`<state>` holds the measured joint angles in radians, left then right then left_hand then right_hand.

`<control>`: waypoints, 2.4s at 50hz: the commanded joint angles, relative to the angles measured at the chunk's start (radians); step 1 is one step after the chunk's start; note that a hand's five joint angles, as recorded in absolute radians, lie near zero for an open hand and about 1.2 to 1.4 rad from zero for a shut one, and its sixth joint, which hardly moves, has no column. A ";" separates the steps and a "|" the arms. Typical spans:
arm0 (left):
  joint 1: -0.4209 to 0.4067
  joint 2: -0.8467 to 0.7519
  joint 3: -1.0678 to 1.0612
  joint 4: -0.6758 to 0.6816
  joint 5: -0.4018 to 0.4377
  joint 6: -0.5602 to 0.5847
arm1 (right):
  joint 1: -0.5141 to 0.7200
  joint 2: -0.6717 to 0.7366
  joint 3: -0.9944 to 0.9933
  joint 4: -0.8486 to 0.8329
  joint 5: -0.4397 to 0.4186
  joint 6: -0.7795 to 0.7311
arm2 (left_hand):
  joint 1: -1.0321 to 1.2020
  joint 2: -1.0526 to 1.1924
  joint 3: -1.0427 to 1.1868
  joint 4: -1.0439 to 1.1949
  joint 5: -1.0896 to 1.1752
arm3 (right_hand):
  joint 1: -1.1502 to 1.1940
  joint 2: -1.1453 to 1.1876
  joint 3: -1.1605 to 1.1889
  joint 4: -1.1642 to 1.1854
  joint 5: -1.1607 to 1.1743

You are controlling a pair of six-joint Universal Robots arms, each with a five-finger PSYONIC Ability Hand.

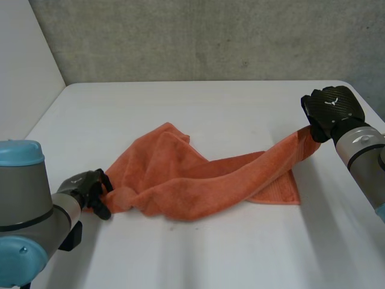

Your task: Fold the laundry

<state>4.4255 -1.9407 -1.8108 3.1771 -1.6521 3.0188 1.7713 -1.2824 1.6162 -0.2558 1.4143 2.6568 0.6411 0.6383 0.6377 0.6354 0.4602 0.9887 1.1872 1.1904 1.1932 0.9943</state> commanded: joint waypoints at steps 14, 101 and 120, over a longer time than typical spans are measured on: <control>0.003 -0.060 0.021 0.064 -0.003 0.011 | 0.004 0.000 0.005 0.001 0.000 0.002 | 0.436 0.438 0.439 0.441 0.442 | 0.408 0.209 0.206 0.203 0.227; 0.072 -0.075 0.262 0.616 -0.043 0.411 | 0.045 0.144 -0.191 -0.194 0.008 -0.126 | 0.755 0.758 0.759 0.761 0.762 | 0.408 0.209 0.206 0.203 0.227; 0.037 0.012 -0.016 0.343 -0.044 0.422 | -0.052 0.060 -0.039 0.196 0.008 -0.302 | 0.755 0.758 0.759 0.761 0.762 | 0.408 0.209 0.206 0.203 0.227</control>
<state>4.4710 -2.0493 -1.7606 3.6952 -1.6963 3.4396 1.7446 -1.0830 1.5346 -0.2167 1.4273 2.4084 1.2020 1.2186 1.2175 1.2168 1.0383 0.9887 1.1872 1.1907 1.1937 0.9970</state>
